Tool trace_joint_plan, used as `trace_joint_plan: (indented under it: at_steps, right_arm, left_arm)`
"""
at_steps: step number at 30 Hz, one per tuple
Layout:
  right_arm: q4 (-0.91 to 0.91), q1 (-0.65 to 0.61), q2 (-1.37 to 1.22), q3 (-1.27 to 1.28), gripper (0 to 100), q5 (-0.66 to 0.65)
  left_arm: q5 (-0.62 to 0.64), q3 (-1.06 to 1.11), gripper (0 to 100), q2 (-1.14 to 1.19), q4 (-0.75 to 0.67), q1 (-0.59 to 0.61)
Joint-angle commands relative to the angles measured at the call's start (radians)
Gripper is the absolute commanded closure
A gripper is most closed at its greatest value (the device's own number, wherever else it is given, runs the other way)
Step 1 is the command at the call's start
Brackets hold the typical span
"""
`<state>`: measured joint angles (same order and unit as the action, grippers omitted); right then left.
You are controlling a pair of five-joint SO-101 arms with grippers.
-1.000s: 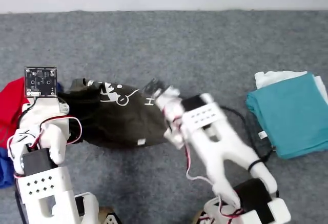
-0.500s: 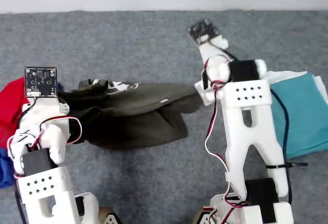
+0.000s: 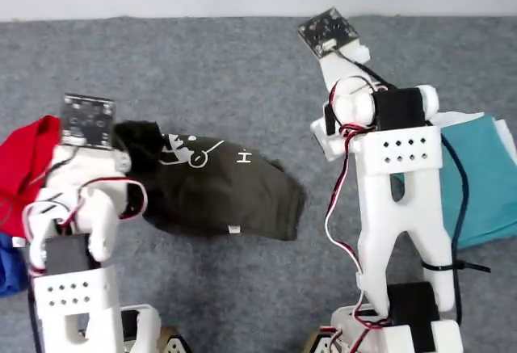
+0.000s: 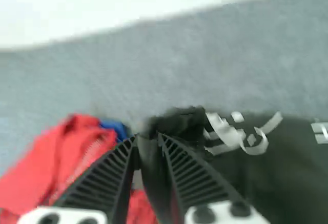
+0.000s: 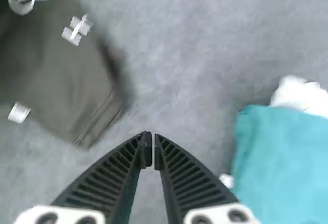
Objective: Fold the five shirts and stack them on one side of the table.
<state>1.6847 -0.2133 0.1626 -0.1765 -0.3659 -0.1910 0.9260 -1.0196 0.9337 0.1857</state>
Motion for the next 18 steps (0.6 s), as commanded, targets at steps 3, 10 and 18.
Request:
trace_joint_plan:
  at_steps: [3, 10, 18]
  right_arm:
    - [0.008, -0.217, 0.018, 0.281, 98.7, -0.009]
    - [-0.266, -0.352, 0.018, 0.672, 85.6, -0.008]
    - [-0.367, -0.358, 0.016, 0.746, 79.8, -0.008]
  left_arm:
    - [-0.002, 0.128, 98, -0.017, -0.049, -0.011]
    - [-0.002, 0.236, 95, -0.017, -0.089, -0.011]
    - [0.003, 0.254, 88, -0.018, -0.089, -0.012]
